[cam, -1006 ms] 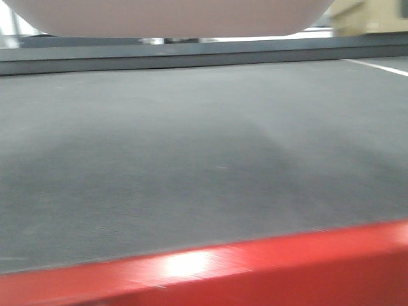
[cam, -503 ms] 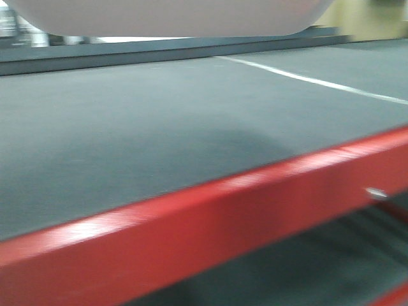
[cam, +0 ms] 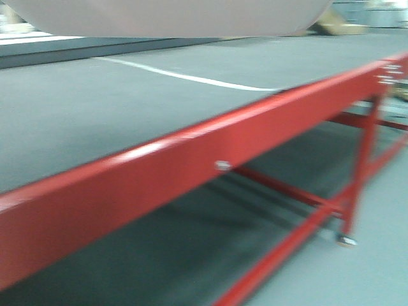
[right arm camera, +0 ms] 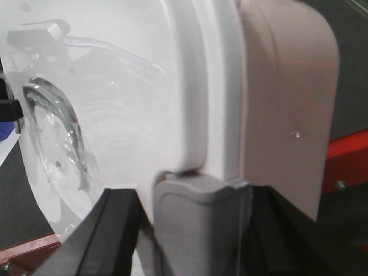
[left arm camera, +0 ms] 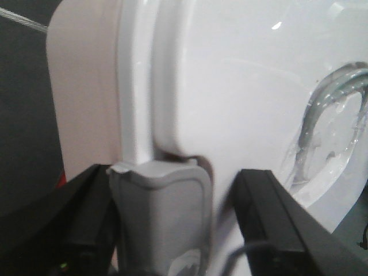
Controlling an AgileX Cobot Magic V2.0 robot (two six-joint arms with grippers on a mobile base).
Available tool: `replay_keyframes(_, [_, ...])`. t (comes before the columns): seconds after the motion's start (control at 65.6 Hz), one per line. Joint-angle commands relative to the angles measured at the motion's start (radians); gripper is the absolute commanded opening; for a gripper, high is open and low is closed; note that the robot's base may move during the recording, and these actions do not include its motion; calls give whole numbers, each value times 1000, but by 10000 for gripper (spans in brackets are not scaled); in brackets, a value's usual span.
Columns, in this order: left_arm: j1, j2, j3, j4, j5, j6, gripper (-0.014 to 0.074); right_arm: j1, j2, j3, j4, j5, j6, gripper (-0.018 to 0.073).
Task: Grab white bin and place on right shelf
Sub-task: 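Carry the bin with both grippers while the base turns away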
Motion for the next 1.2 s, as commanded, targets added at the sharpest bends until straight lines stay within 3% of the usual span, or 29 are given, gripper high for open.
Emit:
replay_keyframes(0.0, [-19,-18,-36,-159,12,15,283,13,-24,-37,177,66,-5,429])
replay_keyframes(1.189, [-19,-18,-36,-159,12,15,283,13,-24,-37,177,66,-5,429])
